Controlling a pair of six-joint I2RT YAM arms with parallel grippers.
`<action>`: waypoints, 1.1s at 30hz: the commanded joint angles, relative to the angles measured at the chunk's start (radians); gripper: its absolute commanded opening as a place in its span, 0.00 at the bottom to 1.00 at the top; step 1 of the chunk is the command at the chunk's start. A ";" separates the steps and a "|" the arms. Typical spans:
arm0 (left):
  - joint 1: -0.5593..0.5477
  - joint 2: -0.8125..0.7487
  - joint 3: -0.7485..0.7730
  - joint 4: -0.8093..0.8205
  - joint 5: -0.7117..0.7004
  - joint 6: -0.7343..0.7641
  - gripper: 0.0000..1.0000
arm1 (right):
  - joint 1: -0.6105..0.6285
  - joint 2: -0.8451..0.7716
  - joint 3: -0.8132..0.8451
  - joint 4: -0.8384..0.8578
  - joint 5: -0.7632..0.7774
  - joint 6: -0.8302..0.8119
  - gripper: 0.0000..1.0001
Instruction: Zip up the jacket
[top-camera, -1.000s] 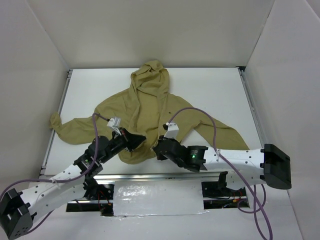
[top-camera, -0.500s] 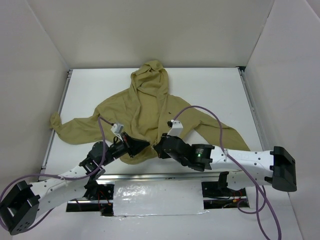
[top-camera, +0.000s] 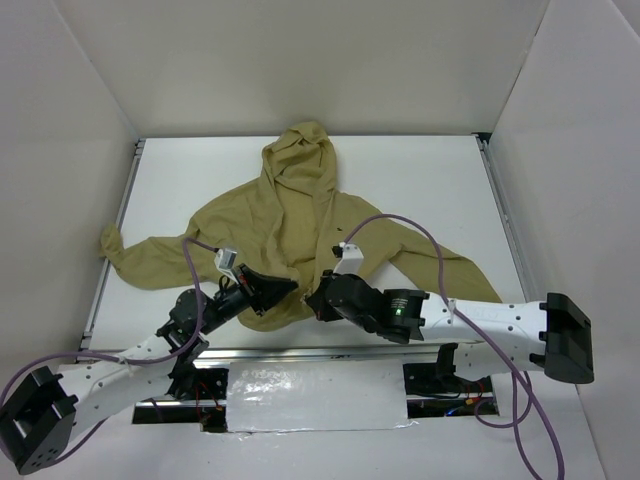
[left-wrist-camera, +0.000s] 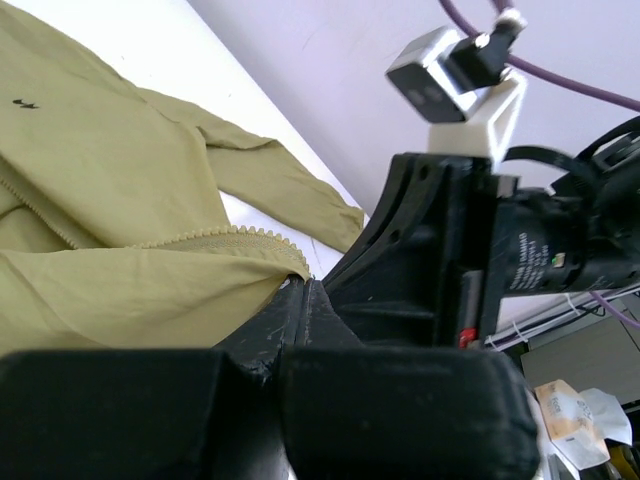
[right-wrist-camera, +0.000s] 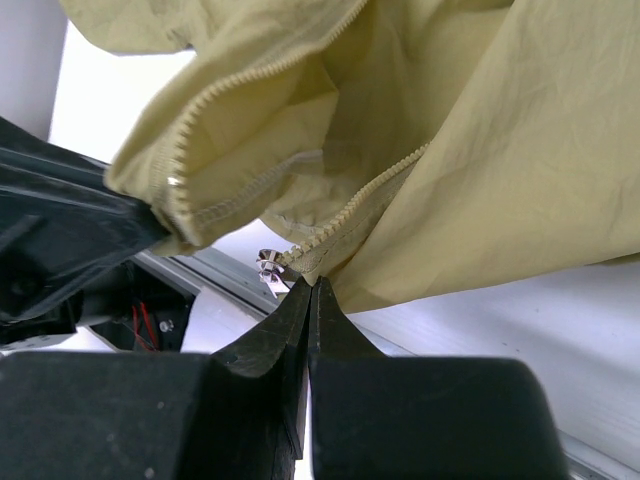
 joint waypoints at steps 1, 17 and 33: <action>-0.003 -0.008 0.002 0.087 0.000 0.006 0.00 | 0.000 0.022 0.039 0.015 -0.009 -0.010 0.00; -0.005 0.041 -0.006 0.130 0.028 0.016 0.00 | -0.002 0.024 0.080 -0.006 0.000 -0.031 0.00; -0.014 0.073 0.010 0.130 0.046 0.031 0.00 | -0.002 -0.012 0.082 -0.034 0.034 -0.042 0.00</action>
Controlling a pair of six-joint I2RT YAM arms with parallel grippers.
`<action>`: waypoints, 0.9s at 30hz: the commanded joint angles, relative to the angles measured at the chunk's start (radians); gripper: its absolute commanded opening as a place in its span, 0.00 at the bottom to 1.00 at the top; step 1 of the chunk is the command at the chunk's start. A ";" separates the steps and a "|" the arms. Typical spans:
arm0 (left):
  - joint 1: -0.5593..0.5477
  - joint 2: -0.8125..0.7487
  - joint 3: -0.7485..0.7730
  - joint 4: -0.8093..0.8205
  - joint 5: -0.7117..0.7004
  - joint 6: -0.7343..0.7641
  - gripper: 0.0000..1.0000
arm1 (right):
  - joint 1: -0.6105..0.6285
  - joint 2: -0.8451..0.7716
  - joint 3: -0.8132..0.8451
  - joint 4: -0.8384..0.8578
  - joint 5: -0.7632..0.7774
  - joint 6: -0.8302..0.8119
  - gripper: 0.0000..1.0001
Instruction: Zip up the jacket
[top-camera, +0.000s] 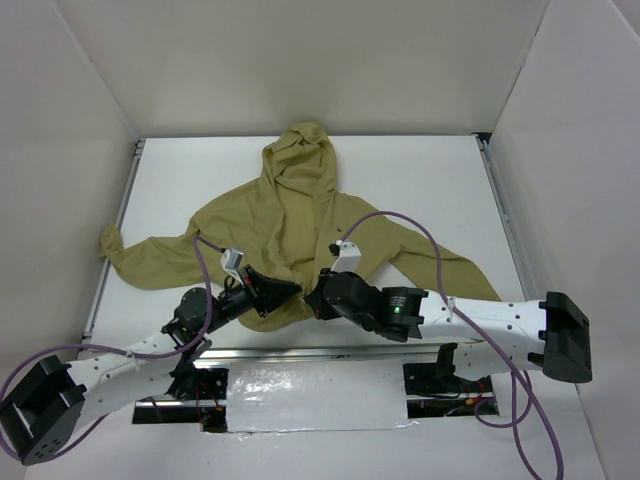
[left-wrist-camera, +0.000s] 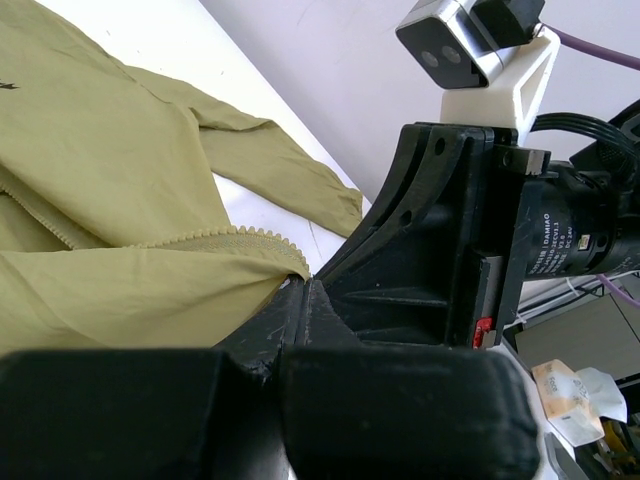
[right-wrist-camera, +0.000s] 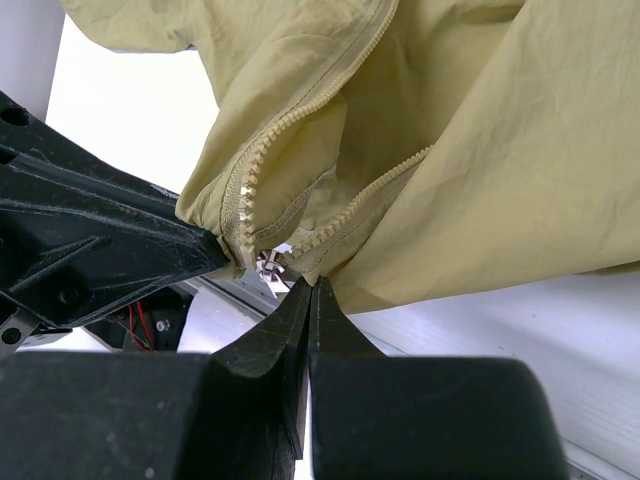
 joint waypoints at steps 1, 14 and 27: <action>-0.006 -0.004 0.011 0.065 0.010 0.030 0.00 | -0.004 -0.041 0.049 -0.013 0.039 -0.012 0.00; -0.009 0.007 0.023 0.052 -0.001 0.036 0.00 | -0.002 -0.049 0.047 -0.006 0.024 -0.026 0.00; -0.011 -0.005 0.043 0.041 -0.014 0.033 0.00 | -0.002 -0.047 0.040 -0.010 0.010 -0.037 0.00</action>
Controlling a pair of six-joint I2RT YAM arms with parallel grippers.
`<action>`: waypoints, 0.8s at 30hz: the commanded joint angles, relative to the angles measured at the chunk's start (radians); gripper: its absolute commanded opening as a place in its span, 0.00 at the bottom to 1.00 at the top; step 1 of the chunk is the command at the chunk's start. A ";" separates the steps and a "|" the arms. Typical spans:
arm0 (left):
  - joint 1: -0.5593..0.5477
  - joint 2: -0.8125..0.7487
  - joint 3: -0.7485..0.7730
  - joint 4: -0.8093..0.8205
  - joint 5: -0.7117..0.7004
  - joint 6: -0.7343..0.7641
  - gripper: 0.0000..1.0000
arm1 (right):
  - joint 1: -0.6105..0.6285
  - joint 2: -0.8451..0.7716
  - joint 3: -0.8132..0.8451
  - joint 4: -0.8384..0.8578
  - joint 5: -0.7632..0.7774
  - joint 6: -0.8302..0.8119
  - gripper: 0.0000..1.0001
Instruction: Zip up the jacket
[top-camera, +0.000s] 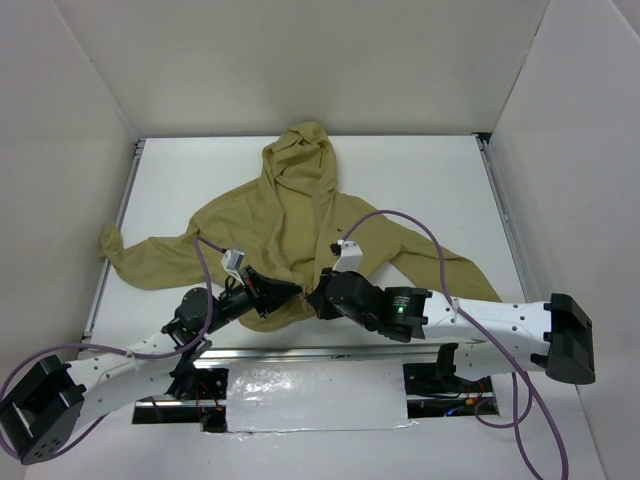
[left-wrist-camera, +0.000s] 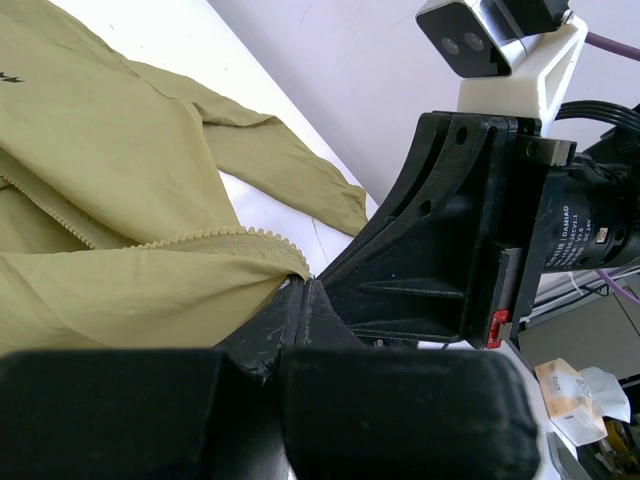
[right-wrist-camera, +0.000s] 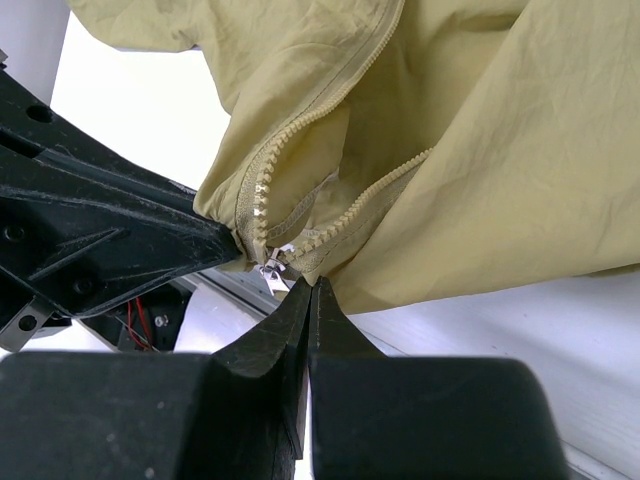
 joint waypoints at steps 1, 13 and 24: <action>-0.004 -0.001 0.044 0.055 -0.006 0.028 0.00 | -0.002 -0.022 0.039 0.003 0.008 -0.014 0.00; -0.004 0.014 0.061 0.069 0.006 0.022 0.00 | -0.002 -0.051 0.030 0.002 0.011 -0.020 0.00; -0.004 0.037 0.044 0.113 0.024 0.007 0.00 | -0.002 -0.056 0.029 -0.005 0.034 -0.026 0.00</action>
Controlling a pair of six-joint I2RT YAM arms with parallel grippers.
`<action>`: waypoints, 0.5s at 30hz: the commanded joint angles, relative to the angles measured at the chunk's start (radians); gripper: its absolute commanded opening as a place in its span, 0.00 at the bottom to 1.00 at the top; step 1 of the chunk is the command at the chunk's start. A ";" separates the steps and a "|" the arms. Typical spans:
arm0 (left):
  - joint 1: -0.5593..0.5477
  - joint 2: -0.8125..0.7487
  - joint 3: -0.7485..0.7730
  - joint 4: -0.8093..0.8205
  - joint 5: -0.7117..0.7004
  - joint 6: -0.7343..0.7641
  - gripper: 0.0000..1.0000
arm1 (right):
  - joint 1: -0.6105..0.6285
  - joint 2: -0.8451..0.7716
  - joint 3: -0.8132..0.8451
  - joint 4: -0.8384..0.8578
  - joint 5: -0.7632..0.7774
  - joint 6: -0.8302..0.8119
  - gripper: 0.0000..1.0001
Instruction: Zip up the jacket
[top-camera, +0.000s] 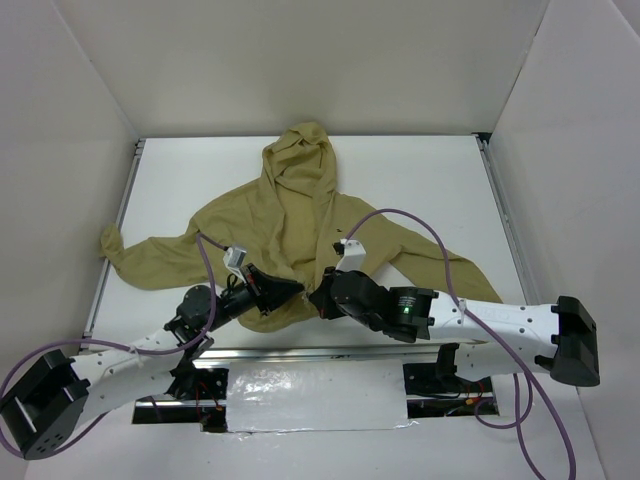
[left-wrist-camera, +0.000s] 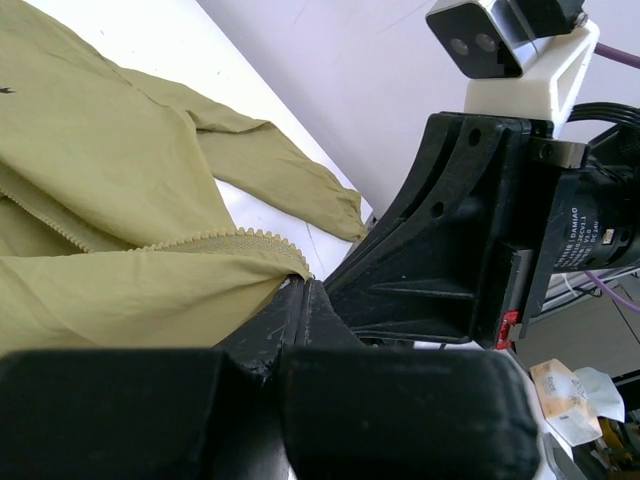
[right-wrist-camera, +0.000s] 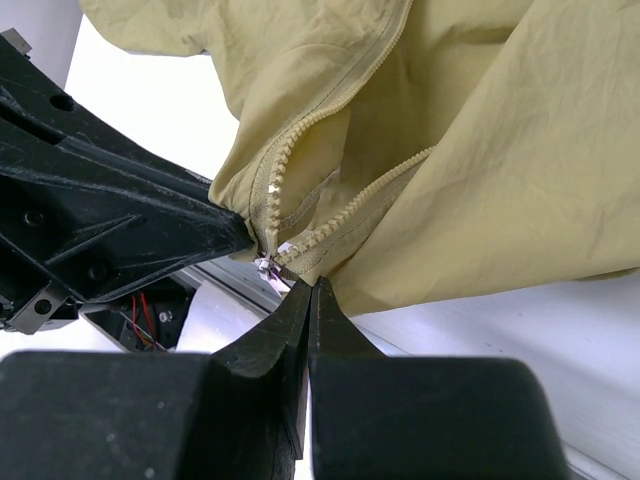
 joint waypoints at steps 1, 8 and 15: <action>-0.003 -0.008 0.026 0.076 0.016 0.014 0.00 | -0.002 -0.018 0.027 0.009 0.043 -0.005 0.00; -0.003 -0.039 0.029 0.052 0.009 0.023 0.00 | -0.004 -0.024 0.025 0.003 0.063 0.020 0.00; -0.004 -0.027 0.018 0.068 0.013 0.017 0.00 | -0.004 -0.033 0.032 0.003 0.058 0.018 0.00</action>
